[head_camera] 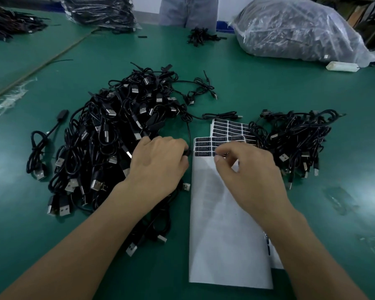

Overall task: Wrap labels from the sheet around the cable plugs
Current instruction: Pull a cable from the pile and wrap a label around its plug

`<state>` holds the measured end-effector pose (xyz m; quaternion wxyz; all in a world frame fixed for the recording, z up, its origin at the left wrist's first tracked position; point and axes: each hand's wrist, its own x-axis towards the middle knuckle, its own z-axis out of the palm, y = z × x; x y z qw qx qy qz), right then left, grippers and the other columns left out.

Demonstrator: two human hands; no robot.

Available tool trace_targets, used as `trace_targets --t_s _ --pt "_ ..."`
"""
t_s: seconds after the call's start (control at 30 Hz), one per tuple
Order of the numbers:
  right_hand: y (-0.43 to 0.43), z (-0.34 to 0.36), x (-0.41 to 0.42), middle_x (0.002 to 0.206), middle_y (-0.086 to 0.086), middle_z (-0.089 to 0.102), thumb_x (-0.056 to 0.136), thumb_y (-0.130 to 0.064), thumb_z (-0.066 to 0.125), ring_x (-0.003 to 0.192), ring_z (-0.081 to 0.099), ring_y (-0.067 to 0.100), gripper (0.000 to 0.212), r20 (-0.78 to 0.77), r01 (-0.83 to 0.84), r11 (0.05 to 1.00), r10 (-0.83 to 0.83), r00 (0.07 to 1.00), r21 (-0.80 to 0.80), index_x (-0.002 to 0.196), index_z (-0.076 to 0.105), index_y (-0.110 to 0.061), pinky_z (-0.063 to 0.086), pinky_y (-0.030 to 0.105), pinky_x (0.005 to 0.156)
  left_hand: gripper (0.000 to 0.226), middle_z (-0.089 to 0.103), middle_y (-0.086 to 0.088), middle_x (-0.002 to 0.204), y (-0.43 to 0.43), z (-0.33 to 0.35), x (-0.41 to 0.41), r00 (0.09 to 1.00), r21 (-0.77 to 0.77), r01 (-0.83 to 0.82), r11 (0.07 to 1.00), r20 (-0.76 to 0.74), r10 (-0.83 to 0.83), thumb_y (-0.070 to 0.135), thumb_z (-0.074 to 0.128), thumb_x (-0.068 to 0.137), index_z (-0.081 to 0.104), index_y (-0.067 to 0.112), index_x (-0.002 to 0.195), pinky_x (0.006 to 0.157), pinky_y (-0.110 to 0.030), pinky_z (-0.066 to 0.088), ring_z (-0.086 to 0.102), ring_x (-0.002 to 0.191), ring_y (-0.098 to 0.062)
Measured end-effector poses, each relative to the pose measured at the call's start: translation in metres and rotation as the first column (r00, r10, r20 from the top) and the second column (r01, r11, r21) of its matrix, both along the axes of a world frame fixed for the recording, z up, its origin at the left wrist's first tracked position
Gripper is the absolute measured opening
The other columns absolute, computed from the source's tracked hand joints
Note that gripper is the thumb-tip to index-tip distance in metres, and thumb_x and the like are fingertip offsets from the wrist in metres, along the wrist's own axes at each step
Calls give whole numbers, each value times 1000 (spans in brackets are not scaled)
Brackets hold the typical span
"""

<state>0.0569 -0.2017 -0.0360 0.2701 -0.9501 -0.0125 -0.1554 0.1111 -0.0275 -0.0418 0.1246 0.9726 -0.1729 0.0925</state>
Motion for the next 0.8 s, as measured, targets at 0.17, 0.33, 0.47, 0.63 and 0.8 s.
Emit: trace_targets --t_s 0.17,0.33,0.47,0.63,0.8 --pt "8 -7 -8 83 -19 55 97 -49 52 92 54 10 27 -34 -32 990 28 999 -138 110 69 -32 46 34 72 15 59 14 81 9 -1 -7 998 -345 4 939 61 18 21 59 95 70 19 106 80 -31 45 58 80 -10" --pt "5 -2 -7 65 -14 53 95 -69 22 69 50 7 46 20 -11 999 11 1000 -31 67 46 -41 37 32 60 11 63 14 76 8 12 -22 979 -677 187 712 187 -78 15 68 89 73 24 94 61 -11 46 60 69 -9" --pt "9 3 -5 57 -19 57 97 -67 29 56 52 5 41 34 -51 960 43 998 276 72 54 -47 40 32 58 18 68 13 70 -3 22 -37 923 -713 384 587 283 -260 4 70 80 76 20 84 57 -13 47 62 60 -9" --pt "6 8 -3 75 1 75 95 -11 65 76 72 22 23 -64 -88 727 179 982 681 117 71 -13 59 46 75 12 66 5 60 -9 22 -46 867 -796 431 425 235 -439 3 67 79 75 12 82 52 -17 45 58 51 -9" --pt "-3 14 -6 71 2 71 95 0 58 50 51 4 28 18 -135 491 235 972 860 91 77 -20 37 13 44 24 61 1 54 -1 15 -31 947 -845 285 453 176 -268 21 53 85 65 10 67 42 -25 41 52 42 -12"
